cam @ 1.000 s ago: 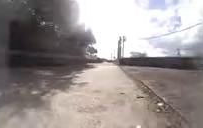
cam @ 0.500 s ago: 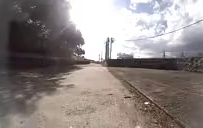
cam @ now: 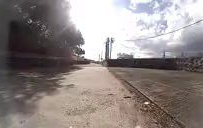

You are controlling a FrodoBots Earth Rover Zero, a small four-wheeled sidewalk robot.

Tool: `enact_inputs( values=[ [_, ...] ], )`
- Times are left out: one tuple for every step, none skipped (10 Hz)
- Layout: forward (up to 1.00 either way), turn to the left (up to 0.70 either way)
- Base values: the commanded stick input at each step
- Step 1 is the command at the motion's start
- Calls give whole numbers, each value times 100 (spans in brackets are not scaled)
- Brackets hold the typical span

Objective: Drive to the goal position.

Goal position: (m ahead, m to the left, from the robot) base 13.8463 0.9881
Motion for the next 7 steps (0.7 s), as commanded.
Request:
enact_inputs(
  values=[
    [70, 0],
    [70, 0],
    [70, 0],
    [70, 0],
    [70, 0],
    [70, 0],
    [70, 0]
  ],
)
